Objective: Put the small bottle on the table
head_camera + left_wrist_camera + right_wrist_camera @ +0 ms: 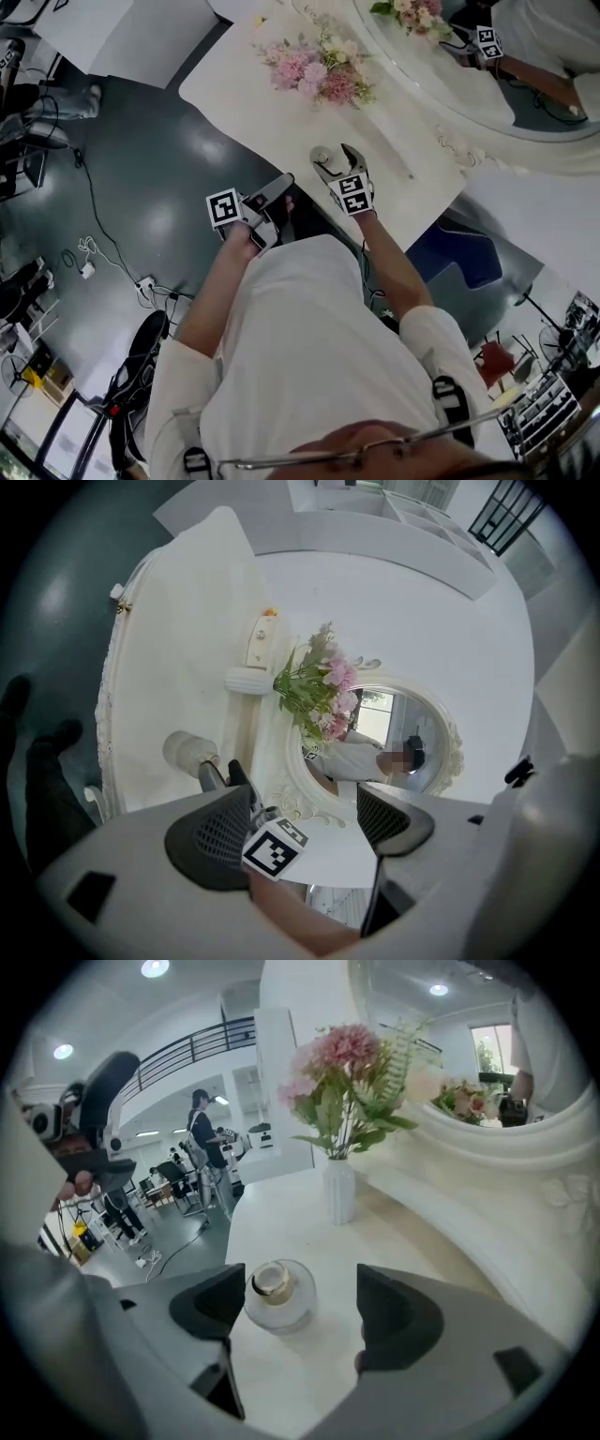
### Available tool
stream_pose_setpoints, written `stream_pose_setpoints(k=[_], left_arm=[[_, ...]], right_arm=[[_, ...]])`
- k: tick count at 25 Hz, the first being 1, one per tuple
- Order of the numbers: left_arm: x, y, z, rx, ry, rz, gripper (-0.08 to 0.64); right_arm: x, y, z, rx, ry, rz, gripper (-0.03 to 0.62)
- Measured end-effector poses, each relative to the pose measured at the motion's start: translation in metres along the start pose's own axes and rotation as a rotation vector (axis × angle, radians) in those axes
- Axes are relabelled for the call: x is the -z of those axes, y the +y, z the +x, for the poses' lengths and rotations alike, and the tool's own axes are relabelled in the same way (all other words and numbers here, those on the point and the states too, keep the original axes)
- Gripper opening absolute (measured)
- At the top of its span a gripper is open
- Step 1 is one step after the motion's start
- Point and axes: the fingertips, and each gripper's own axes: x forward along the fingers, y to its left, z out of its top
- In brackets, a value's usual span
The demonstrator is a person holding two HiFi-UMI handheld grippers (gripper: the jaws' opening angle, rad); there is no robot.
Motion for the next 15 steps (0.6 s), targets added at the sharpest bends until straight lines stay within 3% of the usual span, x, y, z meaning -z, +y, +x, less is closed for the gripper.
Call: stream_pose_setpoints(k=[7, 10, 15], left_arm=[[0.001, -0.019, -0.017, 0.019, 0.098, 0.153, 0.353], [-0.007, -0.032, -0.019, 0.042, 0.177, 0.221, 0.351], [-0.018, -0.045, -0.037, 0.061, 0.274, 0.261, 0.316]], right_arm=[[-0.015, -0.001, -0.055, 0.061, -0.032, 0.101, 0.311], [-0.031, -0.002, -0.074, 0.138, -0.086, 0.163, 0.265], [-0.049, 0.022, -0.099, 0.245, -0.147, 0.259, 0.221]])
